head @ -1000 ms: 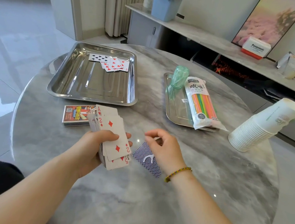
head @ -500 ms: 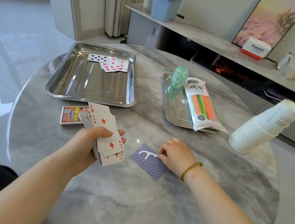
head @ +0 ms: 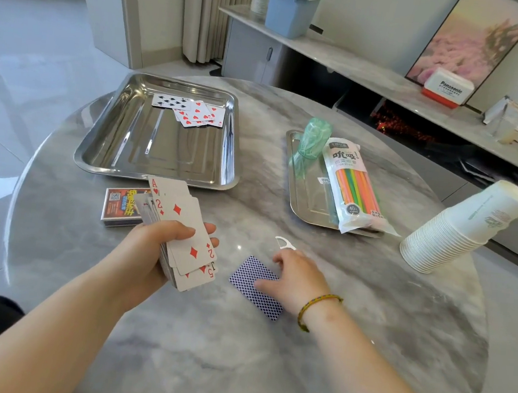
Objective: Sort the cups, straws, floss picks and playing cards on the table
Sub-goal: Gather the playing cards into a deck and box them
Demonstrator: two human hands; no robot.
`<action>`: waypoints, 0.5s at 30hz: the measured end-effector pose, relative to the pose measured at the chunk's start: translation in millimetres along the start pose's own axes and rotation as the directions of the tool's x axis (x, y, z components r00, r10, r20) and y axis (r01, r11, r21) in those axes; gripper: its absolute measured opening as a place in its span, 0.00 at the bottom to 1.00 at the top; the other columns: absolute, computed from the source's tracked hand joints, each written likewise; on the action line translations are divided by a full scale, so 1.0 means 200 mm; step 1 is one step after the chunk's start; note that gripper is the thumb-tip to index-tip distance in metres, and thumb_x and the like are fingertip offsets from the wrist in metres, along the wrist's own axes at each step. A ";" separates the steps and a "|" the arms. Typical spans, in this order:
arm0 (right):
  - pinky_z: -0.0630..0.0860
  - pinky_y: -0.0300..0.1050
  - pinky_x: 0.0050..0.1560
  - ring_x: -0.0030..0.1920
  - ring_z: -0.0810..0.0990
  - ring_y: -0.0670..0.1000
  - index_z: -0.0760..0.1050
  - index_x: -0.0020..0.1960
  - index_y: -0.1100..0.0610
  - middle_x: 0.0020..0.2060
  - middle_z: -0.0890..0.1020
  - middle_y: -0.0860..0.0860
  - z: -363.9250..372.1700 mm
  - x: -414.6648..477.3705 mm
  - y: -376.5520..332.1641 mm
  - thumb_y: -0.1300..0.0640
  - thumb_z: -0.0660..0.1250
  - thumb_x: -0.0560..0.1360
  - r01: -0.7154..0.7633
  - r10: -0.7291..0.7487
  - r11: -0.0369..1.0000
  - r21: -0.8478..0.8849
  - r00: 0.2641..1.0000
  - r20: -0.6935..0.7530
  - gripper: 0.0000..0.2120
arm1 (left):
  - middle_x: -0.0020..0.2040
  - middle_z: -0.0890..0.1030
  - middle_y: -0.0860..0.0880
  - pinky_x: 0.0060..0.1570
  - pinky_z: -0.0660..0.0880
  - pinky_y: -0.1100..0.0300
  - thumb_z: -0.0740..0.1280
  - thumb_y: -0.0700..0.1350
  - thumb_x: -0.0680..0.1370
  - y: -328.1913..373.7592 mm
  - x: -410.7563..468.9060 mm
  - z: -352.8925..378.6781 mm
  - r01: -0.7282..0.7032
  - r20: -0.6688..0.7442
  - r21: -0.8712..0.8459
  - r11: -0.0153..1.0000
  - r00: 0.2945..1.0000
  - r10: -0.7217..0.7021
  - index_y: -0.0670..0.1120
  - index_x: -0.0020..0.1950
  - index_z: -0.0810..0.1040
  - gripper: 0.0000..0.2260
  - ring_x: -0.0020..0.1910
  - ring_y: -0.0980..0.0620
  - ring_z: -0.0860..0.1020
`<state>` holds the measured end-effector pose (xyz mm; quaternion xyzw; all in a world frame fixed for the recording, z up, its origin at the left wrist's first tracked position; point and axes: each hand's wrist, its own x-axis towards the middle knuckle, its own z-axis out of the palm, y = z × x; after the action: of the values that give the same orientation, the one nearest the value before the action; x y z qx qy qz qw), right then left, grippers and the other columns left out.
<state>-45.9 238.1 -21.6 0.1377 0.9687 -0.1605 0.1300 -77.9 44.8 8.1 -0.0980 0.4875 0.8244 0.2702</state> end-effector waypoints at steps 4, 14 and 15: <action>0.63 0.46 0.65 0.67 0.66 0.54 0.62 0.67 0.58 0.66 0.67 0.55 0.02 0.00 -0.07 0.46 0.70 0.69 -0.031 0.053 0.979 -0.201 0.993 0.107 0.33 | 0.38 0.85 0.49 0.37 0.76 0.52 0.56 0.33 0.76 0.01 -0.01 -0.01 -0.027 -0.002 0.016 1.000 1.000 0.027 0.48 0.56 0.70 0.14 0.36 0.51 0.83; 0.73 0.43 0.48 0.51 0.76 0.52 0.68 0.58 0.58 0.50 0.76 0.52 0.02 0.02 -0.08 0.46 0.74 0.64 -0.197 0.192 0.980 -0.005 0.946 0.262 0.29 | 0.45 0.82 0.47 0.49 0.72 0.48 0.56 0.31 0.76 -0.01 0.00 -0.01 -0.038 -0.005 0.102 0.994 0.999 0.039 0.45 0.60 0.68 0.15 0.46 0.48 0.80; 0.70 0.41 0.40 0.42 0.75 0.50 0.70 0.48 0.57 0.41 0.75 0.51 0.02 0.02 -0.08 0.47 0.74 0.65 -0.171 0.160 0.985 0.027 0.957 0.241 0.20 | 0.46 0.81 0.46 0.53 0.71 0.46 0.56 0.31 0.76 -0.02 0.00 -0.01 -0.037 -0.006 0.123 0.992 0.999 0.038 0.45 0.60 0.68 0.15 0.47 0.48 0.79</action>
<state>-52.7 223.3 -22.7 0.2011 0.9270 -0.1875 0.2551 -75.8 43.9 3.7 -0.0754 0.5401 0.7975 0.2580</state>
